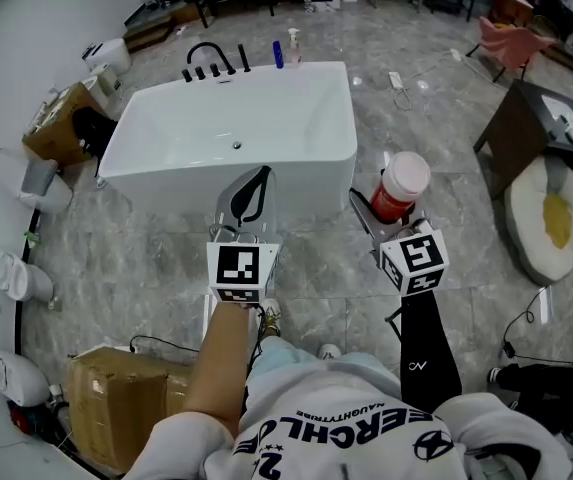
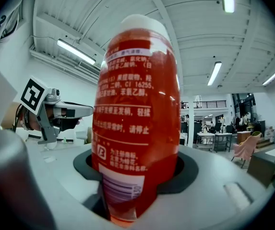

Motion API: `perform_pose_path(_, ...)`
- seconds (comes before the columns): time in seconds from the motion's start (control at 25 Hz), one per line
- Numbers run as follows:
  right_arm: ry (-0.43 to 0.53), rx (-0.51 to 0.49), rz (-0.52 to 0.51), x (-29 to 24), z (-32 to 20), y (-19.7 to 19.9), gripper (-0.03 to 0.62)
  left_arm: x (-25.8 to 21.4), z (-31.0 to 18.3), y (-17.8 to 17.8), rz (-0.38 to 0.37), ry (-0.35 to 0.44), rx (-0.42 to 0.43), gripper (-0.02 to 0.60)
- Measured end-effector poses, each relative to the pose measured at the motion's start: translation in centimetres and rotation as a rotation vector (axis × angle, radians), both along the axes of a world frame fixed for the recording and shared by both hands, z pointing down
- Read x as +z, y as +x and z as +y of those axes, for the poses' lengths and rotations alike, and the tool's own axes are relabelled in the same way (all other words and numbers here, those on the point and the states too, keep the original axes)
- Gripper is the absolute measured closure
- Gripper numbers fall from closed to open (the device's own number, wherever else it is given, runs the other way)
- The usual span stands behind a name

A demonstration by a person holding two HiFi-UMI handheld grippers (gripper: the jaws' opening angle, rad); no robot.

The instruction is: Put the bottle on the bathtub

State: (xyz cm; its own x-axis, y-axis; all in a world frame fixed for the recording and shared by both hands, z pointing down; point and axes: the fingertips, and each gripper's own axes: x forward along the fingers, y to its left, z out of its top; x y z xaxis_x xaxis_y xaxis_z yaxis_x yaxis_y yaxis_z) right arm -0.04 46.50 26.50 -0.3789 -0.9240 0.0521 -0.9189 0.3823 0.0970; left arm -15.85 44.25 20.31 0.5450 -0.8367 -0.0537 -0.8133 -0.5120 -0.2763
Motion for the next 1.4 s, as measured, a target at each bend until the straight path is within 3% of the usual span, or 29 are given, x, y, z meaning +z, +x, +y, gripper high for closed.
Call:
perform_pose_path(0.24, 0.016, 0.012, -0.009, -0.2, -4.9, -2.2, 0.301, 0.3, -5.0, -2.4, -0.009, 0.007, 0.024, 0.581)
perform_pose_path(0.68, 0.050, 0.105, -0.029, -1.4, -18.5, -9.7, 0.307, -0.8, -21.1, -8.7, -0.012, 0.027, 0.159, 0.581)
perform_pose_path(1.04, 0.027, 0.133, -0.004, -0.5, -23.4, -12.0, 0.306, -0.3, -27.4, -9.2, 0.000, 0.033, 0.238, 0.581)
perform_pose_path(1.4, -0.008, 0.176, 0.008, 0.1, -26.5, -10.2, 0.303, 1.0, -31.8, -7.4, 0.004, -0.010, 0.281, 0.581)
